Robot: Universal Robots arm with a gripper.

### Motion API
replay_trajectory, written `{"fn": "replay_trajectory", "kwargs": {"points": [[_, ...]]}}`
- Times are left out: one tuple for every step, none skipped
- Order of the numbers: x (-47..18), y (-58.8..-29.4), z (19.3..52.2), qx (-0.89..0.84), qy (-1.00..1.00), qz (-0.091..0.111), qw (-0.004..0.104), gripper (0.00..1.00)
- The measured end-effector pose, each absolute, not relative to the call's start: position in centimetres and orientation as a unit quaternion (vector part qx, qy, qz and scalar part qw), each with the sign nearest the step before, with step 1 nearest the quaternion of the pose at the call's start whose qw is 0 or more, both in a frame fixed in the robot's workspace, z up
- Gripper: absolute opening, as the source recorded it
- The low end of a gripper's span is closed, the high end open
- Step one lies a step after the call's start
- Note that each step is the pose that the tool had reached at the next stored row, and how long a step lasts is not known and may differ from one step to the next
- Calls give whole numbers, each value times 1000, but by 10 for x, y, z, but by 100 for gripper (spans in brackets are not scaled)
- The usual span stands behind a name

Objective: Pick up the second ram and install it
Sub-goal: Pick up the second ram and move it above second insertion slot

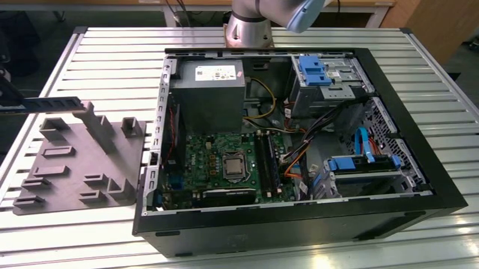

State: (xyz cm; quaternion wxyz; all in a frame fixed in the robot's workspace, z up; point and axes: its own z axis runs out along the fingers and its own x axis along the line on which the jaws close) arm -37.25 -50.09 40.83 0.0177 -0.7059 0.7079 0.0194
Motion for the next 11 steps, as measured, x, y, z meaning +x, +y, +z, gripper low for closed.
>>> {"fn": "replay_trajectory", "kwargs": {"points": [[-372, -501, 408, -706, 708, 19, 18, 12], [-371, -501, 408, -706, 708, 19, 18, 12], [-371, -501, 408, -706, 708, 19, 18, 12], [-370, -501, 408, -706, 708, 19, 18, 12], [-369, -501, 408, -706, 708, 19, 18, 12], [-369, -501, 408, -706, 708, 19, 18, 12], [-368, -501, 408, -706, 708, 19, 18, 12], [-368, -501, 408, -706, 708, 19, 18, 12], [-367, -501, 408, -706, 708, 19, 18, 12], [-366, -501, 408, -706, 708, 19, 18, 12], [-366, -501, 408, -706, 708, 19, 18, 12]]}}
